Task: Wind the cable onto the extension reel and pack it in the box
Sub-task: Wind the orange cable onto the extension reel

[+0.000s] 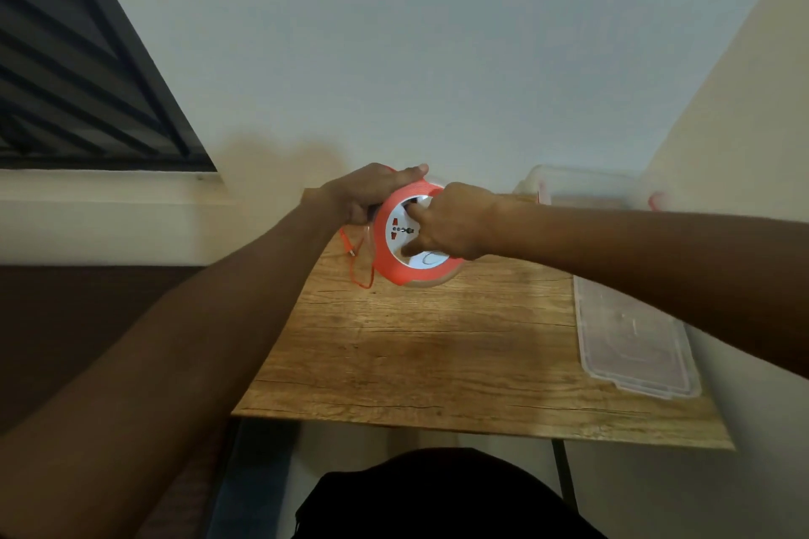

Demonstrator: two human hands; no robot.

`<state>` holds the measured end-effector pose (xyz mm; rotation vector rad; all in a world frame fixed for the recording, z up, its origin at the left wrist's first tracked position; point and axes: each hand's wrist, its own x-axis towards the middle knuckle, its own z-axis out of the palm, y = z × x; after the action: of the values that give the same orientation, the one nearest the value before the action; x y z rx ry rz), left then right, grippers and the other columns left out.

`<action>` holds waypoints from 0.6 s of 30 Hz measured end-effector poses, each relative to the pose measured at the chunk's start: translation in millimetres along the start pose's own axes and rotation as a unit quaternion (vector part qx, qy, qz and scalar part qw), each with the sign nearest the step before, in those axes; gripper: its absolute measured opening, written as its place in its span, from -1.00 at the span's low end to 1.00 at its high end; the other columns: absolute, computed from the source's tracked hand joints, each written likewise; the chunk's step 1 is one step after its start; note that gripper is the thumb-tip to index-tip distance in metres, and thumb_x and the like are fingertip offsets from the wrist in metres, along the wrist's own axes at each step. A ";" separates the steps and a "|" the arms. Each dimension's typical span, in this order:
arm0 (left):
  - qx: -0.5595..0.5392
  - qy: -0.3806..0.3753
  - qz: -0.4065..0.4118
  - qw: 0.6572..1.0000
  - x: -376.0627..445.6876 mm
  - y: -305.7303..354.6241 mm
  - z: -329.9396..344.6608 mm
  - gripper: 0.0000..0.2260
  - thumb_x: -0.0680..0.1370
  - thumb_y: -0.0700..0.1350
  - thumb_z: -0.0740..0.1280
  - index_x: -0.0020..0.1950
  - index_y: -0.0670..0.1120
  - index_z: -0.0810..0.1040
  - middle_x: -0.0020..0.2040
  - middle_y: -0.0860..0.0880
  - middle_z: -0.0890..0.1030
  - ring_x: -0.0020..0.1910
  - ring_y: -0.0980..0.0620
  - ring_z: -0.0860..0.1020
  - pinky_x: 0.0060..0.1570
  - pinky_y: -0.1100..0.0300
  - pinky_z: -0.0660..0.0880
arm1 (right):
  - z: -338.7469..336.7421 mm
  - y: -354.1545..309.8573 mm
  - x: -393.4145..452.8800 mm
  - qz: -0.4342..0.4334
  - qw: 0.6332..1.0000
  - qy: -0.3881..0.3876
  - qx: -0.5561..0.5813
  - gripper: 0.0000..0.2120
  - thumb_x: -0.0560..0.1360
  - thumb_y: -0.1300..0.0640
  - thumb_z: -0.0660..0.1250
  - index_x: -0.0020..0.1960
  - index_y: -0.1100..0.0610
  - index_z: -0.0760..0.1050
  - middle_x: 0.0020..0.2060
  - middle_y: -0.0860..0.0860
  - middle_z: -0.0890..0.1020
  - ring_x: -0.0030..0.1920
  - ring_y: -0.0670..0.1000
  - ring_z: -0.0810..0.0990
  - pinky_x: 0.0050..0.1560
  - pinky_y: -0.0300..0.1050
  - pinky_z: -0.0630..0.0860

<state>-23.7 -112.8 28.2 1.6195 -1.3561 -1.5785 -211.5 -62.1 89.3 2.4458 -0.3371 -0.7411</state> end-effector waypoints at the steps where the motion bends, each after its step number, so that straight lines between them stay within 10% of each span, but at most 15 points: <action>1: 0.002 -0.001 0.002 1.000 0.2 2.7 1.6 -0.52 0.53 0.29 0.42 -0.10 -0.16 0.70 -0.18 -0.17 0.74 -0.20 -0.16 0.72 -0.19 0.04 0.68 | -2.8 -2.7 2.0 0.005 1.000 -0.013 -0.004 -0.31 0.56 0.07 0.37 0.55 -0.24 0.11 0.41 0.22 0.33 0.21 0.22 0.55 -0.08 0.00 0.56; 6: 0.022 0.002 0.004 1.000 -2.1 7.5 2.1 -0.40 0.58 0.27 0.37 0.19 -0.30 0.65 -0.03 -0.23 0.73 -0.14 -0.20 0.72 -0.22 0.06 0.68 | -7.5 -9.8 9.4 0.020 1.000 -0.014 0.000 -0.40 0.55 0.07 0.39 0.51 -0.20 0.26 0.34 0.14 0.46 0.26 0.18 0.53 -0.07 -0.01 0.50; 18: 0.007 0.041 0.034 0.999 2.0 2.5 8.5 -0.51 0.56 0.28 0.38 0.05 -0.17 0.68 -0.09 -0.14 0.78 -0.20 -0.09 0.77 -0.27 0.13 0.67 | 21.8 -7.4 10.9 0.103 0.983 0.101 0.112 -0.34 0.46 -0.02 0.44 0.49 -0.16 0.27 0.23 0.01 0.60 0.16 0.15 0.61 -0.16 -0.03 0.54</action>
<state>-32.8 -113.1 27.8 1.6114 -1.3673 -1.4509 -214.6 -69.8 65.2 2.6161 -0.6104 -0.3800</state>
